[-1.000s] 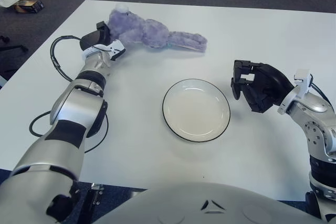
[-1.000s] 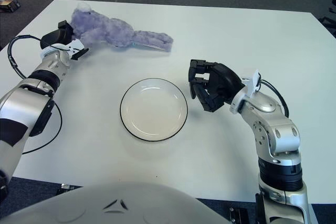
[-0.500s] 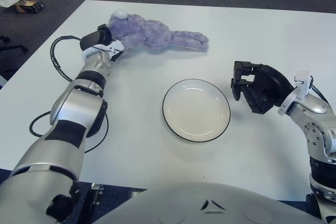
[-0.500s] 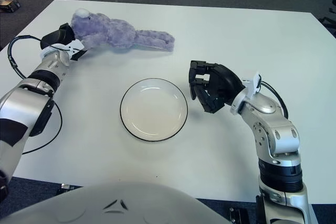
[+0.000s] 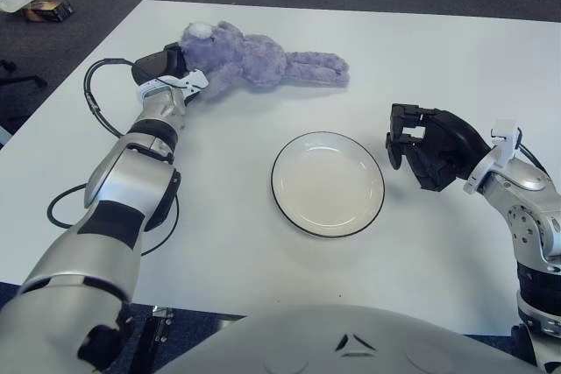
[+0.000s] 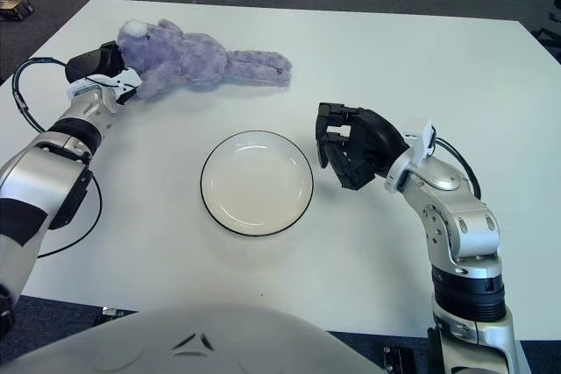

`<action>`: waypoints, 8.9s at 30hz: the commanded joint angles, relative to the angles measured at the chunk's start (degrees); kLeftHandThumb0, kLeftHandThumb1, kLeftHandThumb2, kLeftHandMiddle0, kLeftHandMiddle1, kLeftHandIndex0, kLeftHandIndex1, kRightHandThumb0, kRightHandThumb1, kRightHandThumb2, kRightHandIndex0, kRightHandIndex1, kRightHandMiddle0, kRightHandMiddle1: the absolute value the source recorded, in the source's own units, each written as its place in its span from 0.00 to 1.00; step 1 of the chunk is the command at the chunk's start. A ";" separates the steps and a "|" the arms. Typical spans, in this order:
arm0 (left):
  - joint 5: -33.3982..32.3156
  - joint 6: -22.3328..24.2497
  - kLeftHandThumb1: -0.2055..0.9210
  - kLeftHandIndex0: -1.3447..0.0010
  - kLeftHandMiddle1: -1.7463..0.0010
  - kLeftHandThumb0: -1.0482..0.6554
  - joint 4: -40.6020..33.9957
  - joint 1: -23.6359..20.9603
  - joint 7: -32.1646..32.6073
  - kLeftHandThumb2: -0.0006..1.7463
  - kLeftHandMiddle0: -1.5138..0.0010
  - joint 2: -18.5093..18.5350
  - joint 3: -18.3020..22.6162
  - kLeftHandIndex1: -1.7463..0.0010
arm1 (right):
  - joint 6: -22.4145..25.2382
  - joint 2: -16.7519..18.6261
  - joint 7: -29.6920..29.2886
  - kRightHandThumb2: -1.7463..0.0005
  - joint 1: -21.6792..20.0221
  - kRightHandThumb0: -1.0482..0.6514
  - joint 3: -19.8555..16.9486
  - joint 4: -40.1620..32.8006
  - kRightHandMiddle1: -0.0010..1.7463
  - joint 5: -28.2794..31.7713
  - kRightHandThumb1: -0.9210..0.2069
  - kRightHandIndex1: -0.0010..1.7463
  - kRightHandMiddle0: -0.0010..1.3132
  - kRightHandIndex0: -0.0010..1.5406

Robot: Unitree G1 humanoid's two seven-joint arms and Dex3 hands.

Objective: Put the doll into the plate.

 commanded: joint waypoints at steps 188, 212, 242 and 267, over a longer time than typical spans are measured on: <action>2.37 -33.05 0.81 1.00 1.00 0.00 -10.10 1.72 -12.18 0.24 1.00 1.88 -1.24 1.00 | -37.73 1.57 -16.84 0.19 -29.84 0.61 15.86 42.00 0.98 -43.72 0.60 1.00 0.33 0.45; 2.38 -29.32 0.82 1.00 1.00 0.00 -7.68 -2.84 -16.17 0.22 1.00 0.15 -4.31 1.00 | -40.89 1.16 -15.59 0.19 -27.78 0.61 14.56 42.66 0.96 -41.91 0.61 1.00 0.35 0.46; -1.00 -26.04 0.33 1.00 0.20 0.37 -2.78 -3.58 -5.37 0.64 0.97 -5.87 -1.33 0.24 | -48.96 -0.89 -13.45 0.16 -25.57 0.61 14.19 43.87 0.93 -41.55 0.67 1.00 0.41 0.49; -3.43 -33.74 0.65 0.87 0.05 0.85 -3.40 -1.91 -7.81 0.56 0.68 -6.62 0.16 0.00 | -51.01 -1.69 -12.78 0.16 -24.62 0.61 13.87 43.09 0.92 -41.37 0.68 1.00 0.42 0.49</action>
